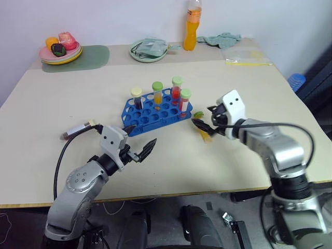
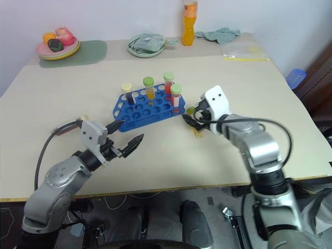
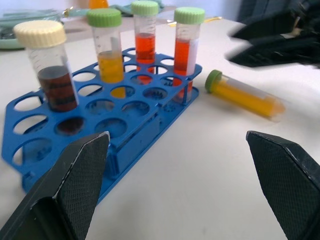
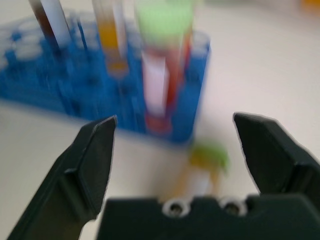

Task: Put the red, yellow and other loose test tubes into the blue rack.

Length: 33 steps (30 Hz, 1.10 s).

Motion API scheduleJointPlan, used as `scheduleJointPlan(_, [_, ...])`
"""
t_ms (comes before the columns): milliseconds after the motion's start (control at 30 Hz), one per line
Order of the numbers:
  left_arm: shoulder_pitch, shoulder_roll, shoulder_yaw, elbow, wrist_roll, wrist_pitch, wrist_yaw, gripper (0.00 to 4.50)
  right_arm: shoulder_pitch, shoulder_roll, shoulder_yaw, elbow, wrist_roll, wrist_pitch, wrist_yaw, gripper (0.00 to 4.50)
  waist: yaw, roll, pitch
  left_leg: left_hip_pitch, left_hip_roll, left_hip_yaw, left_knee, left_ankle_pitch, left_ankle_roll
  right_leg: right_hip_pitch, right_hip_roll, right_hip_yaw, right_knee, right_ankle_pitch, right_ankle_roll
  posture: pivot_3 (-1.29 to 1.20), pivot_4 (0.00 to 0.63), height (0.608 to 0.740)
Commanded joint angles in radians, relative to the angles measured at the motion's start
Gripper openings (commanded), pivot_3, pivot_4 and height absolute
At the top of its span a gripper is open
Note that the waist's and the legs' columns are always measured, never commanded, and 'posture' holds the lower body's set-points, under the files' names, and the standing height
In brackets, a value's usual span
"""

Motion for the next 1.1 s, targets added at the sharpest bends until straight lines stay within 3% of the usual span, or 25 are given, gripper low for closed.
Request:
scheduleJointPlan(33, [-0.037,-0.001,-0.025,0.009,0.002,-0.027,-0.020,4.50,-0.154,-0.028,0.000,0.044,0.054,0.276,0.017,4.12,-0.003,0.000,0.000,0.000,0.000,0.000,0.000,0.000,0.000,0.000,0.000,0.000,0.000,0.000,0.000,0.00,0.150,0.740])
scheduleJointPlan(233, [-0.056,0.002,-0.030,0.047,0.009,-0.054,-0.041,4.50,-0.374,-0.023,0.129,0.331,0.040,0.482,0.014,4.12,0.002,0.000,0.000,0.000,0.000,0.000,0.000,0.000,0.000,0.000,0.000,0.000,0.000,0.000,0.000,0.00,0.150,0.740])
scheduleJointPlan(500, [0.008,-0.010,-0.042,0.041,0.025,-0.105,-0.037,4.50,-0.511,0.029,0.256,0.585,0.071,0.498,0.033,4.12,0.001,0.000,0.000,-0.001,0.000,0.001,-0.001,0.000,0.000,-0.001,-0.001,0.000,-0.001,0.000,0.000,0.00,0.150,0.740])
scheduleJointPlan(600, [0.031,-0.019,-0.052,0.033,0.033,-0.121,-0.029,4.50,-0.512,0.047,0.270,0.613,0.063,0.498,0.022,3.29,0.000,0.000,0.000,-0.001,0.000,0.001,-0.001,0.000,0.000,-0.001,-0.001,0.000,-0.001,0.000,0.000,0.00,0.150,0.740])
scheduleJointPlan(667, [0.043,-0.018,-0.055,0.027,0.034,-0.127,-0.034,4.50,-0.511,0.044,0.278,0.597,0.075,0.498,0.025,2.44,0.000,0.000,0.000,-0.001,0.000,0.001,-0.001,0.000,0.000,-0.001,-0.001,0.000,-0.001,0.000,0.000,0.00,0.150,0.740])
scheduleJointPlan(767, [0.062,-0.004,-0.059,0.021,0.035,-0.139,-0.057,4.50,-0.493,-0.007,0.277,0.500,0.138,0.498,0.048,0.92,0.001,0.000,0.000,-0.001,0.000,0.001,0.000,0.000,0.000,-0.001,-0.001,0.000,-0.001,0.000,0.000,0.00,0.150,0.740])
scheduleJointPlan(967, [0.093,0.026,0.015,0.063,0.043,-0.168,-0.059,4.50,-0.259,-0.171,0.199,-0.038,0.337,0.394,0.231,0.92,0.011,0.000,0.000,-0.002,0.000,-0.001,-0.001,-0.001,0.001,-0.001,-0.001,-0.001,-0.003,0.000,0.001,0.00,0.150,0.740])
scheduleJointPlan(1033, [0.105,0.041,0.052,0.087,0.044,-0.178,-0.062,4.50,-0.150,-0.190,0.179,-0.194,0.309,0.192,0.262,0.92,0.011,0.000,0.000,-0.002,0.000,-0.001,-0.001,-0.001,0.001,-0.001,0.000,-0.001,-0.002,0.000,0.001,0.00,0.150,0.740])
scheduleJointPlan(1100, [0.107,0.055,0.072,0.101,0.043,-0.186,-0.068,4.50,-0.082,-0.116,0.151,-0.249,0.257,-0.028,0.244,0.92,0.000,0.000,0.000,-0.001,0.000,0.000,-0.001,-0.001,0.001,-0.001,0.000,-0.001,-0.002,0.000,0.001,0.00,0.150,0.740])
